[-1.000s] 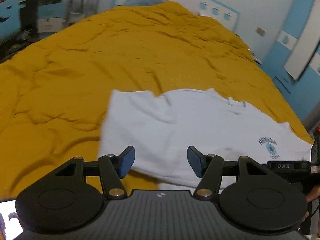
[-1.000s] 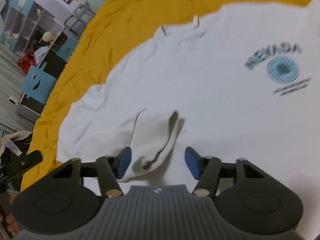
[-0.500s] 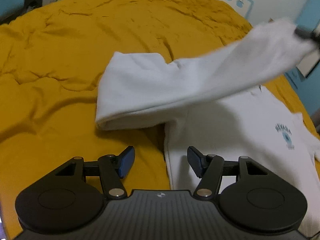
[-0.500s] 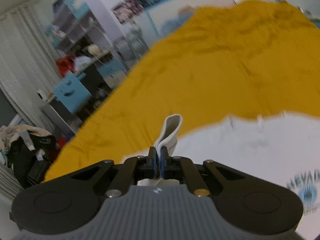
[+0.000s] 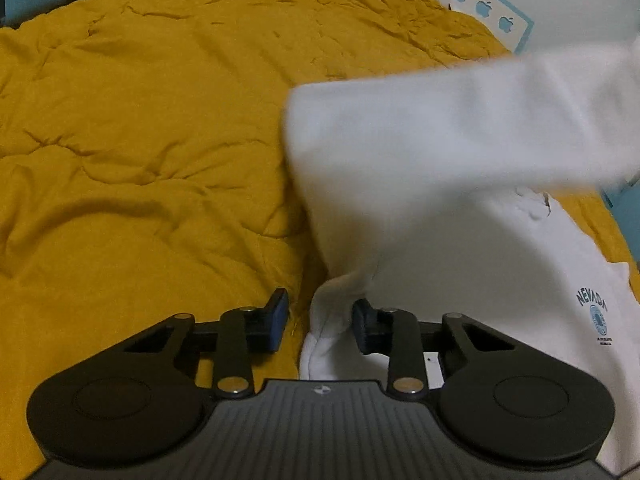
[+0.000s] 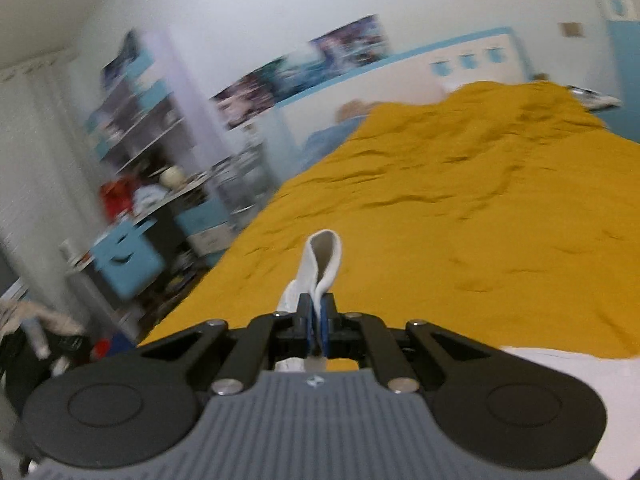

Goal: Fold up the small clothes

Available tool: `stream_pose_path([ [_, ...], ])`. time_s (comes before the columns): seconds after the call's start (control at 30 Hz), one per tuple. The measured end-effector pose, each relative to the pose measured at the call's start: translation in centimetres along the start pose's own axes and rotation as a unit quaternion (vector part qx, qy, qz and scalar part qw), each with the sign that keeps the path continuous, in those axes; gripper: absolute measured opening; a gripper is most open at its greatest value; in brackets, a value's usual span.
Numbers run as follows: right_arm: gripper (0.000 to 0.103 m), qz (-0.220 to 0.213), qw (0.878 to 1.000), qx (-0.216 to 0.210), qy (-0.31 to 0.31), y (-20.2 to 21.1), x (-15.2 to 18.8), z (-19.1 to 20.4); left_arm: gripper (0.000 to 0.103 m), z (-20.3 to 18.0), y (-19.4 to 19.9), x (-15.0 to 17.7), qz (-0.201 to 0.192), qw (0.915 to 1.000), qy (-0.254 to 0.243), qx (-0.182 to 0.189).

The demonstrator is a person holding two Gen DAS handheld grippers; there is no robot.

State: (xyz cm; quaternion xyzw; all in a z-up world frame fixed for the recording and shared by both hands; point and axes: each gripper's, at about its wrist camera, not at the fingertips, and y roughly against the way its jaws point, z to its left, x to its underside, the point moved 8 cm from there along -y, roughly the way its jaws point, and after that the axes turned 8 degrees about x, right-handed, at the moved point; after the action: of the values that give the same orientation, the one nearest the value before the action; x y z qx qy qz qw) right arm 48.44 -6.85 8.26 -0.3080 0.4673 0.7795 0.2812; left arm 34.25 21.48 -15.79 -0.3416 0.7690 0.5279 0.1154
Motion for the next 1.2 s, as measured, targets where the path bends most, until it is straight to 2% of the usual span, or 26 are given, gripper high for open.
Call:
stream_pose_path([
  [0.13, 0.0, 0.01, 0.995, 0.084, -0.051, 0.5, 2.0, -10.2, 0.035, -0.5, -0.2, 0.0, 0.005, 0.9998, -0.018, -0.012],
  [0.2, 0.0, 0.018, 0.984, 0.172, -0.035, 0.3, 4.4, -15.3, 0.035, -0.9, -0.3, -0.1, 0.007, 0.9993, -0.03, -0.019],
  [0.23, 0.0, 0.033, 0.979, 0.2, -0.023, -0.2, 6.1, -17.4, 0.035, -1.2, -0.4, 0.0, 0.008, 0.9991, -0.034, -0.022],
  [0.33, 0.0, 0.084, 0.969, 0.229, -0.044, -1.7, 10.6, -21.9, 0.035, -1.2, -0.5, -0.2, 0.014, 0.9988, -0.038, -0.026],
  [0.47, 0.0, 0.109, 0.964, 0.233, -0.068, -2.7, 13.8, -25.4, 0.032, -1.3, -0.4, -0.2, 0.021, 0.9986, -0.04, -0.026],
  [0.6, 0.0, 0.12, 0.961, 0.238, -0.072, -2.2, 15.8, -25.9, 0.028, -1.0, 0.3, 0.4, 0.034, 0.9982, -0.041, -0.028],
  [0.7, 0.0, 0.146, 0.956, 0.249, -0.06, -3.2, 17.8, -26.2, 0.026, -1.1, 0.7, 0.7, 0.052, 0.9969, -0.043, -0.041],
  [0.8, 0.0, 0.156, 0.953, 0.258, -0.029, -3.4, 18.4, -25.5, 0.027, -1.1, 1.3, 0.6, 0.078, 0.995, -0.035, -0.052],
  [0.93, 0.0, 0.162, 0.943, 0.291, -0.024, -2.1, 17.7, -26.3, 0.027, -1.3, 2.9, 0.2, 0.105, 0.9913, -0.04, -0.067],
  [1.0, 0.007, 0.153, 0.949, 0.272, -0.047, -1.0, 17.1, -26.6, 0.029, -1.8, 4.1, -0.7, 0.088, 0.9938, -0.045, -0.05],
  [1.03, 0.01, 0.145, 0.953, 0.256, -0.066, -0.4, 16.8, -26.7, 0.031, -2.1, 4.7, -1.4, 0.071, 0.9962, -0.041, -0.029],
  [1.1, 0.022, 0.136, 0.959, 0.233, -0.091, 0.2, 16.3, -26.9, 0.048, -2.5, 5.6, -2.8, 0.032, 0.9989, -0.018, 0.03],
  [1.13, 0.026, 0.132, 0.961, 0.221, -0.102, 0.4, 16.2, -26.9, 0.05, -2.4, 5.7, -3.6, 0.017, 0.9987, -0.001, 0.047],
  [1.2, 0.026, 0.133, 0.963, 0.201, -0.119, 0.4, 16.1, -26.8, 0.05, -2.2, 5.2, -4.9, 0.003, 0.9987, 0.01, 0.05],
])
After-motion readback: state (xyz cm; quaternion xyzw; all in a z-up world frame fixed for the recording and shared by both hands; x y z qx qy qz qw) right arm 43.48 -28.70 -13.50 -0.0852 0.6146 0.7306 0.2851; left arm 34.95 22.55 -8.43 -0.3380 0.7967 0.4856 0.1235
